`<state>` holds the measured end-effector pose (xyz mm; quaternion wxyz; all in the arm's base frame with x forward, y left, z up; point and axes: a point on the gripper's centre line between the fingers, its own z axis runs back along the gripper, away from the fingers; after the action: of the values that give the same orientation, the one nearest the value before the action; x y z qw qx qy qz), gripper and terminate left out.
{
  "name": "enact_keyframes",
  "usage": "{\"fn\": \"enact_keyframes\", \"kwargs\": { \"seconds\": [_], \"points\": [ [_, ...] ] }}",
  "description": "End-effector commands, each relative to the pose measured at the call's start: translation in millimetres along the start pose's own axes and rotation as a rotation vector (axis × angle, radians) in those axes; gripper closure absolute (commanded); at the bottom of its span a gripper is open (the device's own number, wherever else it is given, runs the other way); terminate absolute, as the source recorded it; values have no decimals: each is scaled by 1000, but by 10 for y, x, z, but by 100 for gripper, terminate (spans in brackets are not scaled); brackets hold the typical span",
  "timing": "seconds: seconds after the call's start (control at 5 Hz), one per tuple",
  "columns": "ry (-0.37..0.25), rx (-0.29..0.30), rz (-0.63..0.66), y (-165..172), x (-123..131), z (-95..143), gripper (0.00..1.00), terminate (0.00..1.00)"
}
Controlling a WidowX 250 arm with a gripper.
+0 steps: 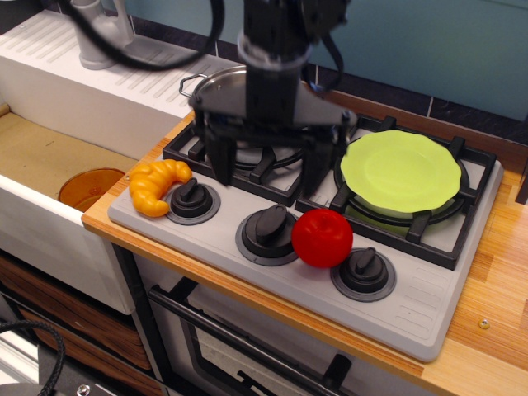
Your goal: Put apple on plate and crossaint in pot or pan on stove
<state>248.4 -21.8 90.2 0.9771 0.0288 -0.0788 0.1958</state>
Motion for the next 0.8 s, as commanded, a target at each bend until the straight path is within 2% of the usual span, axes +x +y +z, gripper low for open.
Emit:
{"fn": "enact_keyframes", "kwargs": {
  "seconds": [0.0,0.4,0.6],
  "points": [
    [-64,-67,50,-206,-28,-177,0,0],
    [-66,-58,82,-321,-65,-174,0,0],
    [-72,-73,82,-347,-65,-221,0,0]
  ]
}}
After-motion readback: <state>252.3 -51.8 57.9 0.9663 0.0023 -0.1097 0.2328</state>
